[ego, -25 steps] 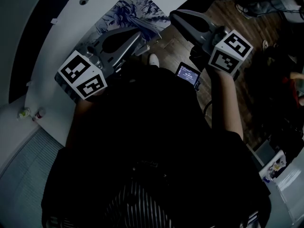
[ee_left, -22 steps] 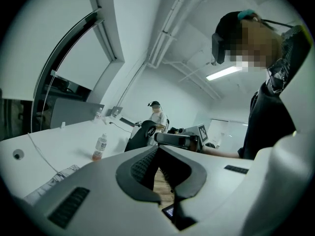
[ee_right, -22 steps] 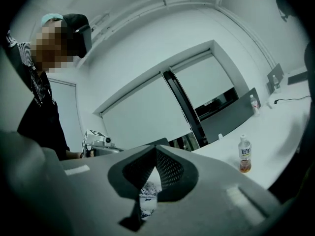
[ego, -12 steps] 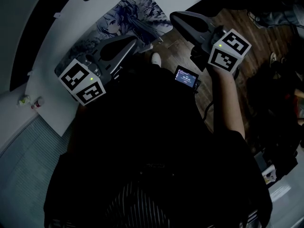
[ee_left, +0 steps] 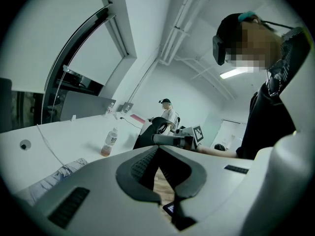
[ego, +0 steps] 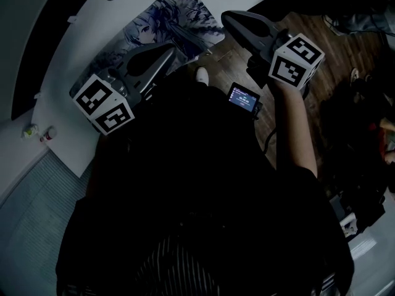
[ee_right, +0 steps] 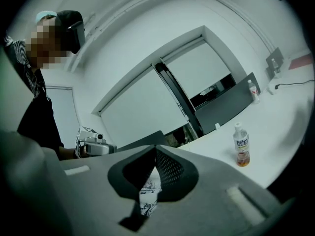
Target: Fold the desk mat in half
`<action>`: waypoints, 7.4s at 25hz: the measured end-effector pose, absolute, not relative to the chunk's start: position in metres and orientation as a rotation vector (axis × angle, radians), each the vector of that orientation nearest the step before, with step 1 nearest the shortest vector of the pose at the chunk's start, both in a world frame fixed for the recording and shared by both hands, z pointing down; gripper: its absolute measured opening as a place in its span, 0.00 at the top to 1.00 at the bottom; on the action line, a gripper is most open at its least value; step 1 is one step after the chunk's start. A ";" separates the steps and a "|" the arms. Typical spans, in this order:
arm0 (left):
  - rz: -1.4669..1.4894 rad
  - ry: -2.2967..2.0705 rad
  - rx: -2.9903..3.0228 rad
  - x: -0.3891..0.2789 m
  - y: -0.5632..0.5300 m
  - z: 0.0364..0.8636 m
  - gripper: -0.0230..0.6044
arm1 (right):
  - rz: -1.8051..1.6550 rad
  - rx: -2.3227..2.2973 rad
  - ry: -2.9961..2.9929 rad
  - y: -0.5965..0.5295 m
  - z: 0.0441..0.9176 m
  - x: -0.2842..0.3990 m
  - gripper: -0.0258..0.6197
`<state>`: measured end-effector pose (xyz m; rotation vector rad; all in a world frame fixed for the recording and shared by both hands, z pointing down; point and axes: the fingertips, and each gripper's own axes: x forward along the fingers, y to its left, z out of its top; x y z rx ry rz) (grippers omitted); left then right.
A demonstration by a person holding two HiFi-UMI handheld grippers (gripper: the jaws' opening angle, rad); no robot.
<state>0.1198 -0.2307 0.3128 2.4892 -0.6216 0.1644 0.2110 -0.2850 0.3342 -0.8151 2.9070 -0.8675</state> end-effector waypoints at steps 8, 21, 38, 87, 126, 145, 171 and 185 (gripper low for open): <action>0.151 -0.540 2.540 0.123 -0.260 0.304 0.95 | -0.904 -1.000 2.881 -0.302 0.351 0.224 0.95; 0.150 -0.572 2.446 0.076 -0.280 0.331 0.95 | -1.127 -1.206 2.935 -0.352 0.453 0.218 0.95; 0.123 -0.739 2.334 -0.013 -0.290 0.352 0.95 | -1.544 -1.548 3.150 -0.352 0.651 0.213 0.58; 0.135 -0.871 2.333 0.009 -0.230 0.344 0.95 | -1.385 -1.185 3.557 -0.315 0.653 0.174 0.92; -0.058 -0.905 2.332 -0.249 -0.106 0.336 0.95 | -1.421 -1.087 3.157 -0.210 0.500 -0.036 0.92; -0.266 -1.015 2.229 -0.422 -0.032 0.354 0.95 | -1.466 -0.742 3.410 -0.139 0.511 -0.256 0.92; -0.425 -1.368 1.950 -0.503 0.056 0.386 0.95 | -1.362 0.203 4.020 -0.008 0.624 -0.434 0.89; -0.370 -1.387 1.914 -0.504 0.064 0.394 0.95 | -1.696 0.510 3.470 -0.001 0.554 -0.474 0.81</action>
